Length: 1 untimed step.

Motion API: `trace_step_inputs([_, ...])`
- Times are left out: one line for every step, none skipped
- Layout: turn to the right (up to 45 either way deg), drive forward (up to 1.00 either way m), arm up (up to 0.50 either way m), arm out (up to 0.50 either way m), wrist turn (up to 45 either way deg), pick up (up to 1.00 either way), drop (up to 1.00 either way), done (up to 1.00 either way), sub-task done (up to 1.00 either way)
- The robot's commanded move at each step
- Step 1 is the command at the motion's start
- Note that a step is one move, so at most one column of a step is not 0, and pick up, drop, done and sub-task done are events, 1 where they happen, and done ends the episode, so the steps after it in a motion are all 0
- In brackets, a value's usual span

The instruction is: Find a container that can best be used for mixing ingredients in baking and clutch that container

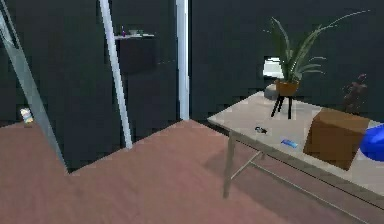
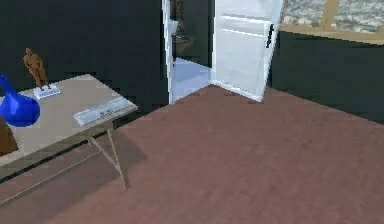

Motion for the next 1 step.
trace_step_inputs([-36.0, 0.00, 0.00, 0.00, 0.0, 0.00, 0.00, 0.00, 0.00])
